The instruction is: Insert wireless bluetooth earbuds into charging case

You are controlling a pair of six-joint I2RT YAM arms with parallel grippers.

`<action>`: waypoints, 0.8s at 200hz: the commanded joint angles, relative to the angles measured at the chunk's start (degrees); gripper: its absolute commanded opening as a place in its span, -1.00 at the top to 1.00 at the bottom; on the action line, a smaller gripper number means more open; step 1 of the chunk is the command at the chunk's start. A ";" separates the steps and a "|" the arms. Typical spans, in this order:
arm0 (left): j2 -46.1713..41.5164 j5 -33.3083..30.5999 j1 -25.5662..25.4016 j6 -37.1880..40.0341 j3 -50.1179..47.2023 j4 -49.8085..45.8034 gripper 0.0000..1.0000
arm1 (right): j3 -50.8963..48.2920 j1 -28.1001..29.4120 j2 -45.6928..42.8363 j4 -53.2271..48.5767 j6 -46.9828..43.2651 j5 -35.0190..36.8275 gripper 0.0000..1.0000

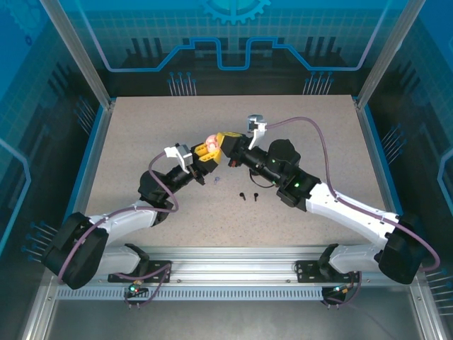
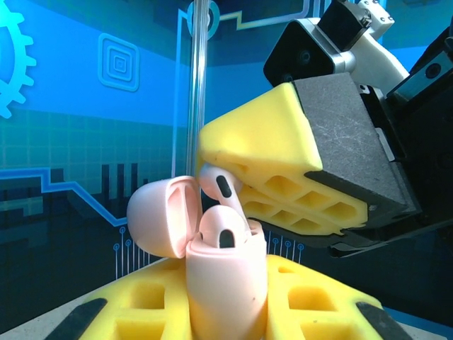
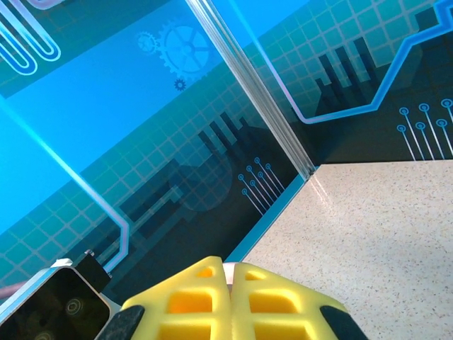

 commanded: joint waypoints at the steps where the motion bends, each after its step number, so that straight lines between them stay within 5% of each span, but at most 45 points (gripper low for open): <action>1: -2.24 -0.19 -0.33 -0.61 2.63 3.67 1.00 | -2.21 1.71 -0.49 -5.48 -1.04 0.51 0.84; 18: -2.16 -0.23 -0.30 -0.60 2.38 3.77 1.00 | -2.46 1.64 -0.82 -5.55 -0.82 0.99 0.78; 57: -1.71 -0.24 -0.37 -0.65 1.83 4.08 1.00 | -0.30 1.19 -1.39 -6.94 -0.69 0.68 0.06; 89: -1.54 -0.50 -0.46 -0.43 1.07 4.08 1.00 | 2.57 0.55 -2.95 -8.69 -1.24 -0.37 -0.29; 160: 0.28 -0.59 -0.47 2.32 -1.60 4.12 1.00 | 11.11 -1.84 -5.50 -26.49 -2.69 0.64 -0.50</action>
